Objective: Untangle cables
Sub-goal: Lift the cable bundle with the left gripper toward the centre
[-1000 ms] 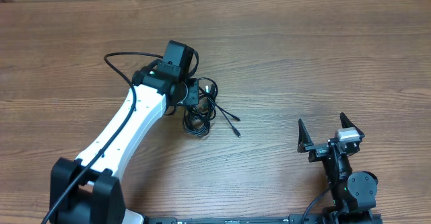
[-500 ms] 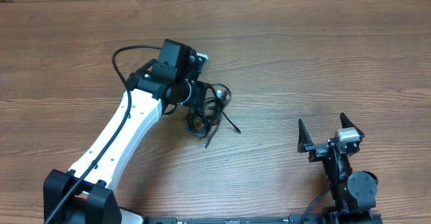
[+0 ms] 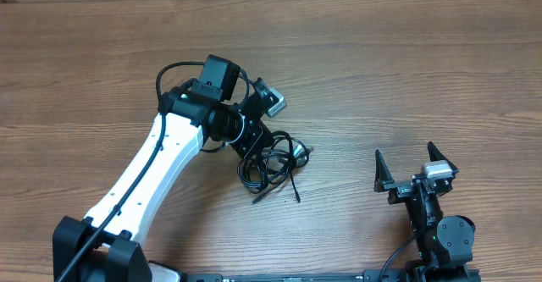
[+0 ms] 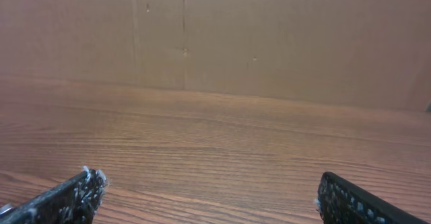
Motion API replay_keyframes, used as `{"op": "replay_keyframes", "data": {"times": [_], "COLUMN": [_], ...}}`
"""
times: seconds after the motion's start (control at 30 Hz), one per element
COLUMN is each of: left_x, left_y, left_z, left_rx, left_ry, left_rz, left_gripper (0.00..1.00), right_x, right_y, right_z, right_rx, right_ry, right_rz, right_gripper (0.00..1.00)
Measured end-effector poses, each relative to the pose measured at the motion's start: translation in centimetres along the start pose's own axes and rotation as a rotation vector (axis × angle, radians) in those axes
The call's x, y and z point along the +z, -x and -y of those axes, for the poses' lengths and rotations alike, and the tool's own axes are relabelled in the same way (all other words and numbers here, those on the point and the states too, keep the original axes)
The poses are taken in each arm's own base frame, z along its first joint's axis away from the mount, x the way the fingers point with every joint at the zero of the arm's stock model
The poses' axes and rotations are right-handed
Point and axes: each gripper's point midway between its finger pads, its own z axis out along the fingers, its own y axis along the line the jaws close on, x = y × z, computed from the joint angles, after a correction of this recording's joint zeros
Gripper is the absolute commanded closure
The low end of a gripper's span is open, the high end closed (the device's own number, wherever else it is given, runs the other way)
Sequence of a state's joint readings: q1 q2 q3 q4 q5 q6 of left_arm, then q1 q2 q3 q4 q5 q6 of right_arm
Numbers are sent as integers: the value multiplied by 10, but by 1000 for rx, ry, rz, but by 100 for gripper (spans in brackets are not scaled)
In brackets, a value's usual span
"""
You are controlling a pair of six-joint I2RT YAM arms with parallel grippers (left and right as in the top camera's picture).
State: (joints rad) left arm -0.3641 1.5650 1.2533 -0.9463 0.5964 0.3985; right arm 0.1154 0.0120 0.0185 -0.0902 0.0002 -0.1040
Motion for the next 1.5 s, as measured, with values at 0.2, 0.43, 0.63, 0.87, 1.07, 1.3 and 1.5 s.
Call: {"op": "replay_keyframes", "data": {"times": [0.2,0.43,0.63,0.87,1.07,1.3,1.5], "left_x": [-17,-41,-52,-64,-66,-67,-68], "left_y": [6,15,19,24,29,33,34], "left_z": [17,32,39,46,45,43,45], "left_rx": [113,192,219,217,149,53,11], "left_ry": [-17,7,21,37,40,43,26], "left_rz": [51,124,160,202,224,239,247], "left_gripper": [96,96,96,96,96,96,96], "right_x": [0,0,0,-1,-13,-48,-84], "right_y": [0,0,1,14,45,80,108], "right_z": [0,0,0,-19,-37,-45,-53], "right_rx": [0,0,0,119,284,393,420], "right_ry": [0,0,1,115,231,268,316], "right_rz": [0,0,4,49,57,-67,-114], "right_gripper": [0,0,0,0,0,0,0]}}
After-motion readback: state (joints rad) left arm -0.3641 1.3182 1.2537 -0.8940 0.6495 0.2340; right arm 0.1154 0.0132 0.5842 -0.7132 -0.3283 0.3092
